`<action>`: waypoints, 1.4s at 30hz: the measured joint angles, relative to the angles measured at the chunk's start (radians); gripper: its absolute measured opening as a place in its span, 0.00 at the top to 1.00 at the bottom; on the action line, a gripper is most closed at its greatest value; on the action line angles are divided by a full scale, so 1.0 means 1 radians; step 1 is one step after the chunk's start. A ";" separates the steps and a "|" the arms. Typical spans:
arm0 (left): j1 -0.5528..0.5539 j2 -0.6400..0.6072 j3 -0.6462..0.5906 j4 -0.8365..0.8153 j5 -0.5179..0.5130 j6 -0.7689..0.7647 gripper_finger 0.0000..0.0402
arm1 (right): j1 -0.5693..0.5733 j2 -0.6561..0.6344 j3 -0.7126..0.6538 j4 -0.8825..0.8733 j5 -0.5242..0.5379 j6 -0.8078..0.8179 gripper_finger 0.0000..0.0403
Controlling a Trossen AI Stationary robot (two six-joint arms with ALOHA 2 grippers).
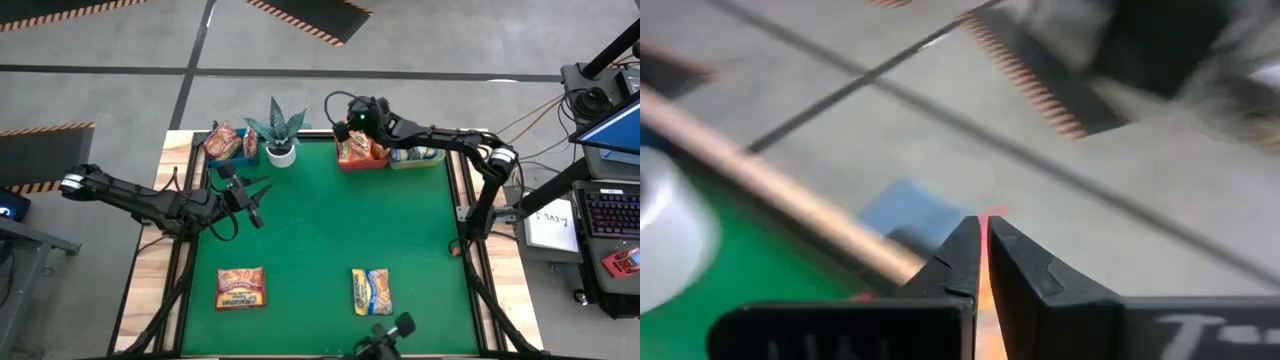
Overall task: Sort Maruchan noodles
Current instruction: Put the orange noodle pack into the red bin
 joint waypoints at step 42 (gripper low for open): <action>0.000 0.000 0.000 0.000 0.000 0.000 0.81 | 0.185 0.106 -0.086 -0.029 0.205 0.122 0.97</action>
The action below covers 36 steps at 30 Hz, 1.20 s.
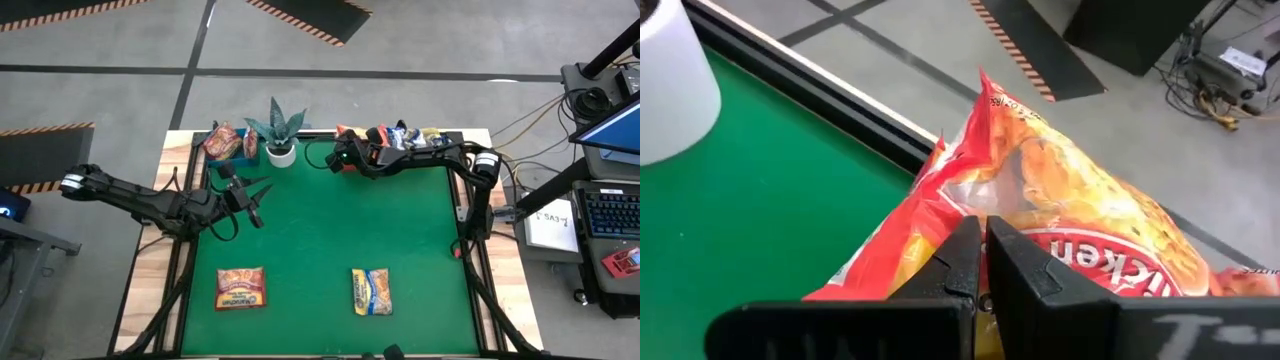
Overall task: Sort Maruchan noodles
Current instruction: Put the orange noodle pack into the red bin, then put the red noodle pack into the blue bin
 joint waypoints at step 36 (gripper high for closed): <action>-0.004 0.210 -0.006 0.042 0.228 -0.523 0.81 | 0.367 -0.740 -0.600 0.651 -0.163 0.024 0.98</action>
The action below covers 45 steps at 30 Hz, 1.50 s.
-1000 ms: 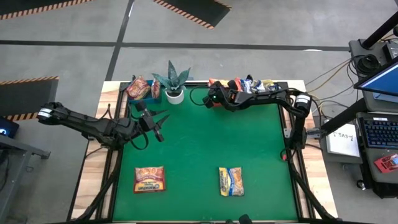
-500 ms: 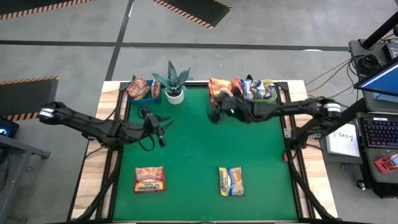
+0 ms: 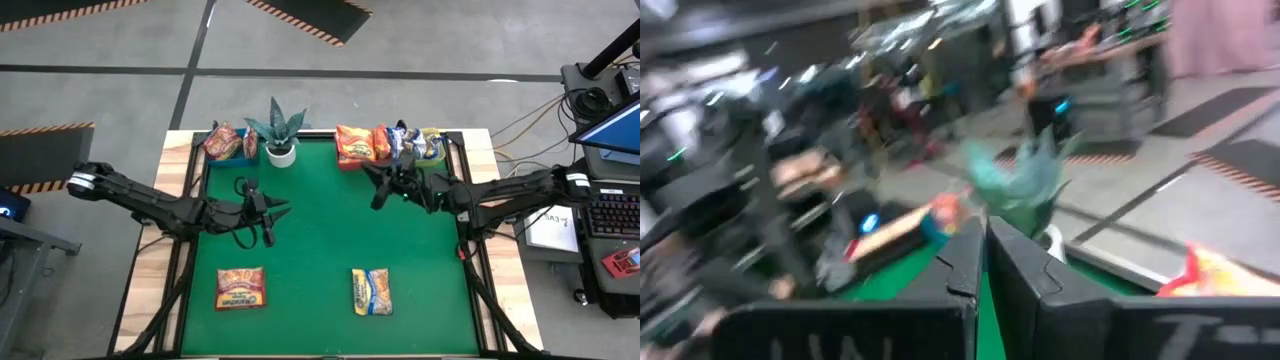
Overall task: Sort Maruchan noodles
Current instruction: Put the red noodle pack into the blue bin
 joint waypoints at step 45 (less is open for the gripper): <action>-0.012 0.010 0.000 -0.097 0.417 -0.368 0.77 | 0.007 0.033 0.014 -0.729 -0.673 0.063 0.98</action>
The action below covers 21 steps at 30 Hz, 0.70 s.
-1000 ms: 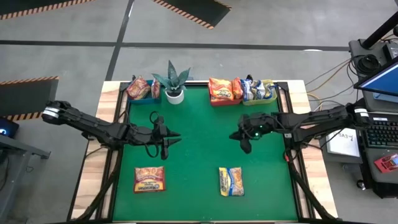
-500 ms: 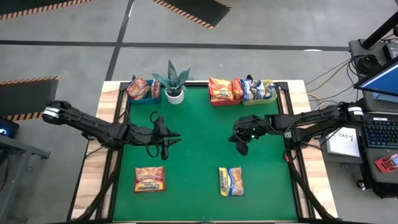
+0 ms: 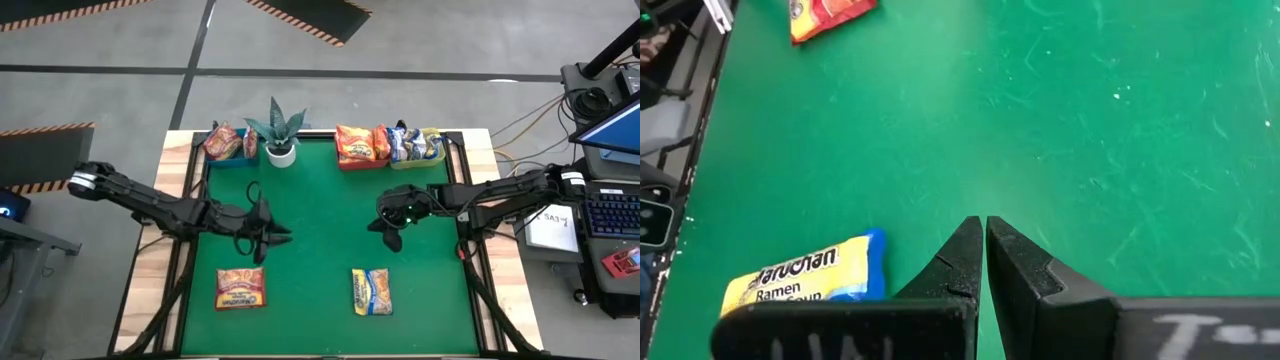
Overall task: Sort Maruchan noodles
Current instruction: Put the red noodle pack into the blue bin
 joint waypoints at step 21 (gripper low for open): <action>-0.245 0.178 0.203 -0.228 0.152 -0.107 0.61 | 0.004 0.000 0.000 -0.004 -0.027 -0.020 0.98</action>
